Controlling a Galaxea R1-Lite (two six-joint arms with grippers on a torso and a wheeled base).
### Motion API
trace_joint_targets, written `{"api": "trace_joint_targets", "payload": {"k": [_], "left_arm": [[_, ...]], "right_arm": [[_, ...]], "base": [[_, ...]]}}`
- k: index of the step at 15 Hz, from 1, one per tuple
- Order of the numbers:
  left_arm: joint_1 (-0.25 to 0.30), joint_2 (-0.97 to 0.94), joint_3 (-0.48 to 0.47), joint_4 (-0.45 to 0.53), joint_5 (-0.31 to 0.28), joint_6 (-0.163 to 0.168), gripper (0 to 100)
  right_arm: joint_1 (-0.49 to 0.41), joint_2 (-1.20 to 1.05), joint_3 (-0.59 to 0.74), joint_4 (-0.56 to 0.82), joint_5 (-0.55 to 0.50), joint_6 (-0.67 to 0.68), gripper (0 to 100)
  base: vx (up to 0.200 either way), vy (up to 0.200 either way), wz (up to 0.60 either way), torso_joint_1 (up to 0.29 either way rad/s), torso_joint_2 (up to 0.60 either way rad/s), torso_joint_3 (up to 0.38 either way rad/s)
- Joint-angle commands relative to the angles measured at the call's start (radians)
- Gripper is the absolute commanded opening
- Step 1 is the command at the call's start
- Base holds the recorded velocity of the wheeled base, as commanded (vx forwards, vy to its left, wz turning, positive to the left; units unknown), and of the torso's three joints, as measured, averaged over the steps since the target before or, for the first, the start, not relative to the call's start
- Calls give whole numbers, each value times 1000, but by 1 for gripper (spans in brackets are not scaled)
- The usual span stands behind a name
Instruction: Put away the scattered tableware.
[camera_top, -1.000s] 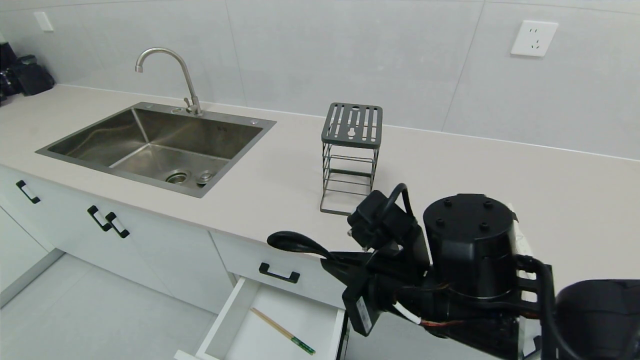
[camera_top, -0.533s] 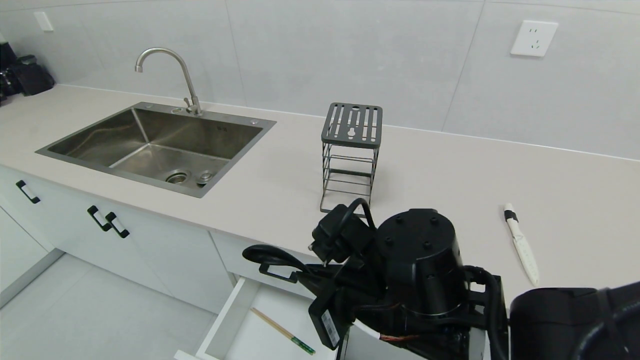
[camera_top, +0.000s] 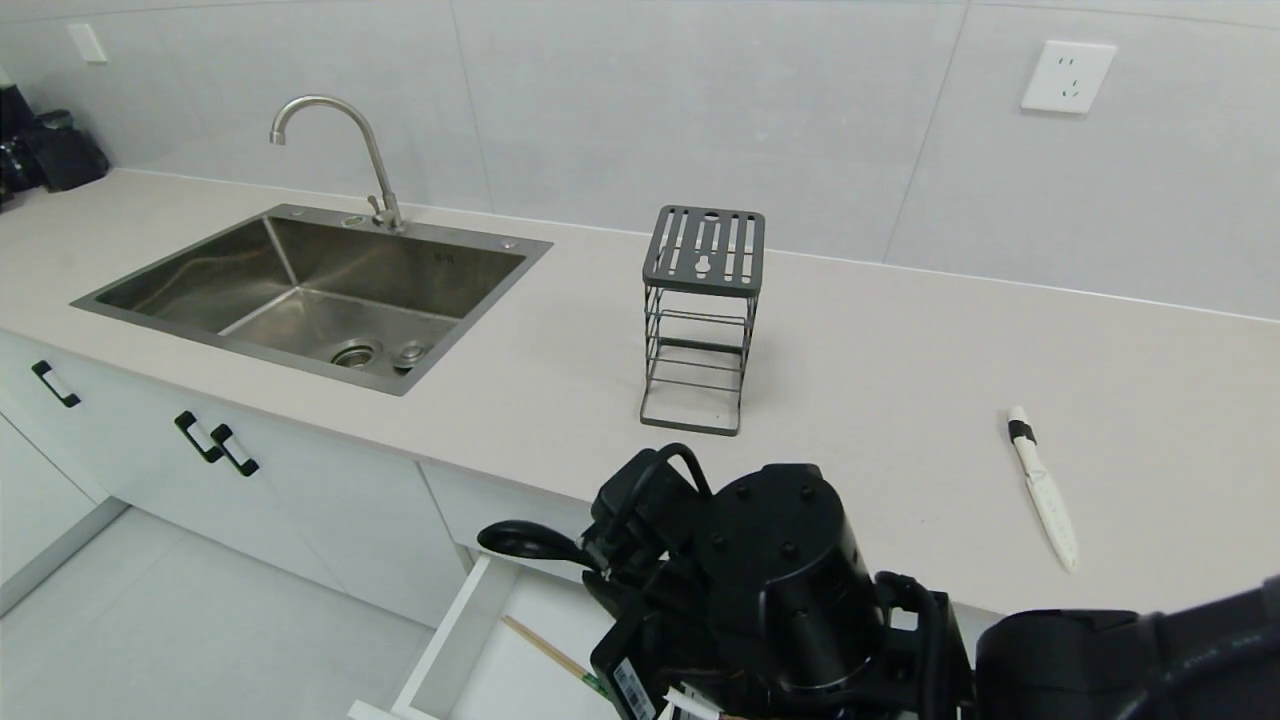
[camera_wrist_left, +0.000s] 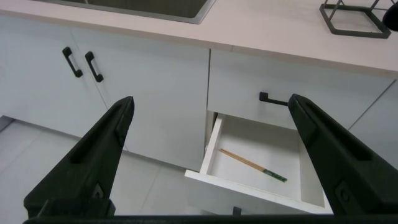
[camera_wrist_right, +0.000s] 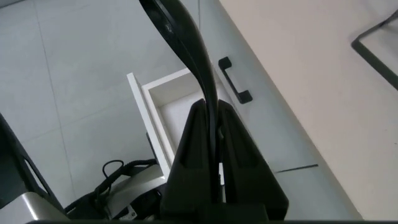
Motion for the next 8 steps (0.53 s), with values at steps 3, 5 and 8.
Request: {"api": "trace_joint_targets", "payload": {"k": [3, 5, 8], "left_arm": [[0, 1, 0, 0, 0, 0, 100], [0, 1, 0, 0, 0, 0, 100], [0, 1, 0, 0, 0, 1, 100]], "right_arm": [[-1, 31, -10, 4, 8, -50, 0], [-1, 37, -11, -2, 37, -105, 0], [-1, 52, -30, -5, 60, -105, 0]], "base": [[0, 0, 0, 0, 0, 0], [0, 0, 0, 0, 0, 0], [0, 0, 0, -122, 234, 122]]}}
